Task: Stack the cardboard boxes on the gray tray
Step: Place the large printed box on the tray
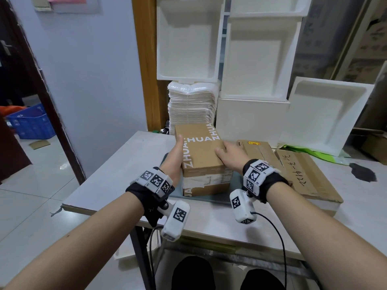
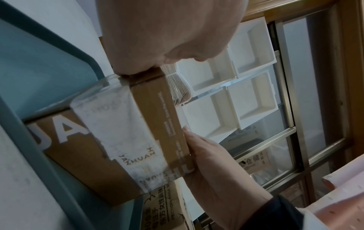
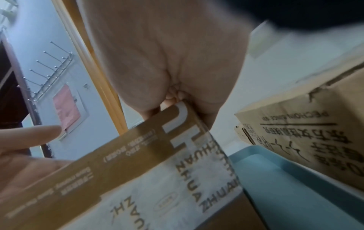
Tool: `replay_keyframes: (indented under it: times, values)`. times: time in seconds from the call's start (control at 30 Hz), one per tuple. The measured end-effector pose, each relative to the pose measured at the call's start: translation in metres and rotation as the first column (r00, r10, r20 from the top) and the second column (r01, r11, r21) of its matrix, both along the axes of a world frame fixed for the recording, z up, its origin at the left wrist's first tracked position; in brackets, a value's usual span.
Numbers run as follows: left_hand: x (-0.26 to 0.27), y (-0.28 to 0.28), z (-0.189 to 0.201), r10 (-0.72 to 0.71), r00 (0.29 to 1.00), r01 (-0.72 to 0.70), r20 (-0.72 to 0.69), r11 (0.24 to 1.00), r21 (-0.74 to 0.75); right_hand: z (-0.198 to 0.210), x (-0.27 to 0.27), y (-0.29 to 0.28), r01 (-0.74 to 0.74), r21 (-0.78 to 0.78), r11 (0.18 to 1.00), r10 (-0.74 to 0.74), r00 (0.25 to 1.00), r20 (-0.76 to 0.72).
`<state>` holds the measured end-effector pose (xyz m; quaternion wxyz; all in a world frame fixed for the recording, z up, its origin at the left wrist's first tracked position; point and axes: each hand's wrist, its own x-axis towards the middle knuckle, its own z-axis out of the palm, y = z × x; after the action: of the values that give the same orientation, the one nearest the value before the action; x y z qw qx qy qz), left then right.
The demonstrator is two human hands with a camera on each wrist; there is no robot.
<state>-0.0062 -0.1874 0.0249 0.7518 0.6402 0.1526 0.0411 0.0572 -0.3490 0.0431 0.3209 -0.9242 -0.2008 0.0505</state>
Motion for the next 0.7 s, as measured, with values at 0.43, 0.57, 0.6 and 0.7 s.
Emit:
replay_keyframes:
  times: [0.43, 0.57, 0.6, 0.7]
  values:
    - [0.053, 0.065, 0.048, -0.117, 0.993, 0.121, -0.033, 0.981, 0.155, 0.0, -0.005, -0.014, -0.183, -0.042, 0.982, 0.183, 0.983, 0.007]
    - [0.066, 0.074, 0.044, -0.12, 0.991, 0.129, -0.057, 0.97, 0.205, -0.001, 0.001, -0.022, -0.263, -0.068, 0.962, 0.259, 0.964, -0.069]
    - [0.069, 0.075, 0.043, -0.125, 0.99, 0.136, -0.065, 0.967, 0.214, -0.002, 0.003, -0.023, -0.276, -0.083, 0.957, 0.27, 0.96, -0.076]
    - [0.077, 0.076, 0.04, -0.115, 0.991, 0.127, -0.067, 0.968, 0.217, -0.007, 0.006, -0.023, -0.269, -0.118, 0.956, 0.267, 0.963, -0.032]
